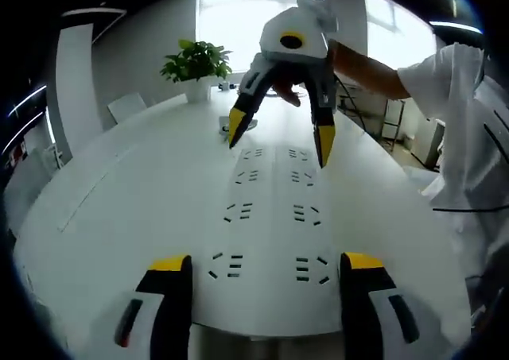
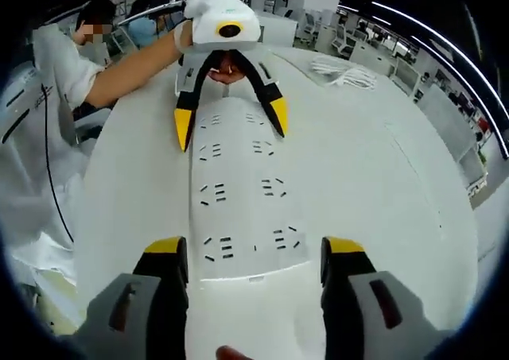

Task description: Straighten the power strip on the desk, plug the charger into it

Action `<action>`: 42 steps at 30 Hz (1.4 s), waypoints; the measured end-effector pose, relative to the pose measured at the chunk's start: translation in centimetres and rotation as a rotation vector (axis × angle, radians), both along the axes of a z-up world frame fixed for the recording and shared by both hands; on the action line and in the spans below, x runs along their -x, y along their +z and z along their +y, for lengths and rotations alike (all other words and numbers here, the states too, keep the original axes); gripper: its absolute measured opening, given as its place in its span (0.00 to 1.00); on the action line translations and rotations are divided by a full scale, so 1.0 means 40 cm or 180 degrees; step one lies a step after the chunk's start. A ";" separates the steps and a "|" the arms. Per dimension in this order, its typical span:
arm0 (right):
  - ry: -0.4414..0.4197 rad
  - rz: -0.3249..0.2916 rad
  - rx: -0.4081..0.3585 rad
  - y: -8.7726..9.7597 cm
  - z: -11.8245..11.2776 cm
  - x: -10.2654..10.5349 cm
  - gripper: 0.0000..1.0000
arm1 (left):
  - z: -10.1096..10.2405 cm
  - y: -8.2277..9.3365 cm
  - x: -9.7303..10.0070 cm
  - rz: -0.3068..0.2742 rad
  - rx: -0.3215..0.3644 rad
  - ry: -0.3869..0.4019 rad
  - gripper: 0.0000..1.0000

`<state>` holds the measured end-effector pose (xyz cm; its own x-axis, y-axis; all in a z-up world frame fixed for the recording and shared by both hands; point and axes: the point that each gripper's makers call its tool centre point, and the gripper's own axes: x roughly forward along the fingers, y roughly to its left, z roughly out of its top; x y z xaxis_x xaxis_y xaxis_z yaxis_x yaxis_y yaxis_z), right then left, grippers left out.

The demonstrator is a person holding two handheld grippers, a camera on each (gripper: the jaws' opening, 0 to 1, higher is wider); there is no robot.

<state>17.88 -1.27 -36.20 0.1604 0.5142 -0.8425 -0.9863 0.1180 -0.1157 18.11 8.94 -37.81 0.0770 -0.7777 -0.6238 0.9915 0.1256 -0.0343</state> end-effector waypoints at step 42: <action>0.0882 0.0123 0.0624 -0.033 0.005 -0.092 0.62 | -0.017 -0.001 -0.032 0.0071 0.0140 0.0317 0.78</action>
<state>21.55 -1.05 -37.52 0.0033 0.3613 -0.9324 -0.9818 -0.1760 -0.0717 19.38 8.26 -37.83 0.1418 -0.7936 -0.5916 0.9731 0.2214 -0.0638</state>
